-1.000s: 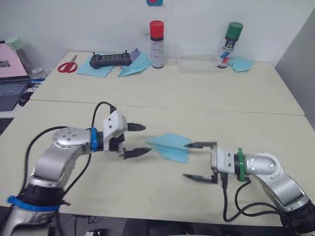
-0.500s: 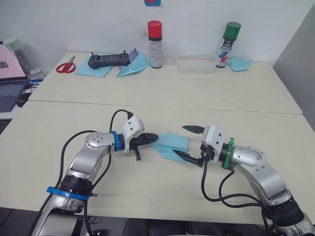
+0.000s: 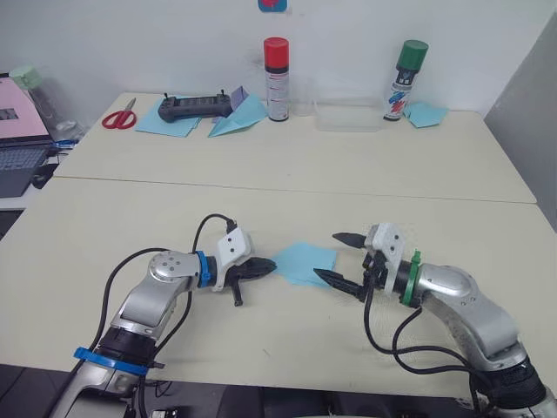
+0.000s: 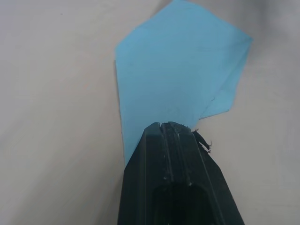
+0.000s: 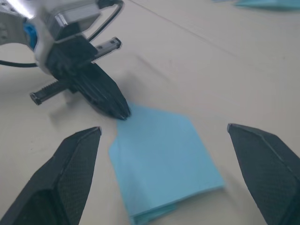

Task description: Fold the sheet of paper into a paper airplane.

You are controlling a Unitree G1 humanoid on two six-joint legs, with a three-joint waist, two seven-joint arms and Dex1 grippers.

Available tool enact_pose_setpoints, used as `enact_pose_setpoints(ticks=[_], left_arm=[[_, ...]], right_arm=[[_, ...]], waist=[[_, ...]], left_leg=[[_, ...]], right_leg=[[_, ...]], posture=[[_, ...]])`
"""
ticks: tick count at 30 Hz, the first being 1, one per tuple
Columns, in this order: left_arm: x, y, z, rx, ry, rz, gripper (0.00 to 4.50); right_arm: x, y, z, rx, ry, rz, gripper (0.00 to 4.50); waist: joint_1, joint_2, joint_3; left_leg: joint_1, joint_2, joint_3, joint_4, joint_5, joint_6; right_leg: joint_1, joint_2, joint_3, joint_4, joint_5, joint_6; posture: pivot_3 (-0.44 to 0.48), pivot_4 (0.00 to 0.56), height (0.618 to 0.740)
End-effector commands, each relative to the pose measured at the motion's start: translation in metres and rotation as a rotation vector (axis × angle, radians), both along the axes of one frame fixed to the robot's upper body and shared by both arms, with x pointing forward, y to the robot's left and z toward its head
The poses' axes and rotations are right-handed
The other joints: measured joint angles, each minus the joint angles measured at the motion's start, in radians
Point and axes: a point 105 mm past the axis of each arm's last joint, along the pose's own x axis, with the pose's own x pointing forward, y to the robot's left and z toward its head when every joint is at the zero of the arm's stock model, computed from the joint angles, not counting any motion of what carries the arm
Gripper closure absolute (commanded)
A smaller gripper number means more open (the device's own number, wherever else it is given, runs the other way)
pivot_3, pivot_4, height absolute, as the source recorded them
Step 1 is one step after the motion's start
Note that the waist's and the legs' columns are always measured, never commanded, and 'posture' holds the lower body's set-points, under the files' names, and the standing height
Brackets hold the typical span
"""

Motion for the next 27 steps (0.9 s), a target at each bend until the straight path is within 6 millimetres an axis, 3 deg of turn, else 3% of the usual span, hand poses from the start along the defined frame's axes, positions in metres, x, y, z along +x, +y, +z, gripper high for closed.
enact_pose_setpoints(ticks=[1,12,24,27], left_arm=[[-0.005,-0.006,-0.005,0.021,0.007,-0.030,4.47],[-0.010,-0.010,-0.008,0.018,0.018,-0.043,4.47],[-0.015,-0.012,-0.012,0.030,0.034,-0.061,4.47],[-0.016,-0.012,-0.012,0.031,0.036,-0.062,4.50]], right_arm=[[0.008,-0.012,0.004,0.024,0.127,-0.077,0.00],[0.012,-0.007,-0.013,0.134,0.562,-0.142,0.00],[0.038,0.026,-0.022,0.246,0.660,-0.141,0.00],[0.040,0.030,-0.023,0.249,0.659,-0.127,0.57]], waist=[[0.000,0.000,0.000],[0.000,0.000,0.000],[-0.011,0.002,-0.003],[-0.012,0.002,-0.003]], left_leg=[[0.000,0.000,0.000,0.000,0.000,0.000],[0.000,0.000,0.000,0.000,0.000,0.000],[0.001,0.000,0.001,0.000,0.000,0.000],[0.001,0.000,0.001,0.000,0.000,0.000]], right_leg=[[0.000,0.000,0.000,0.000,0.000,0.000],[0.000,0.000,0.000,0.000,0.000,0.000],[0.000,0.001,0.001,0.000,0.000,0.000],[0.000,0.001,0.001,0.000,0.001,0.000]], posture=[[0.000,0.150,0.740],[0.000,0.150,0.740],[0.000,0.150,0.740],[0.000,0.150,0.740]])
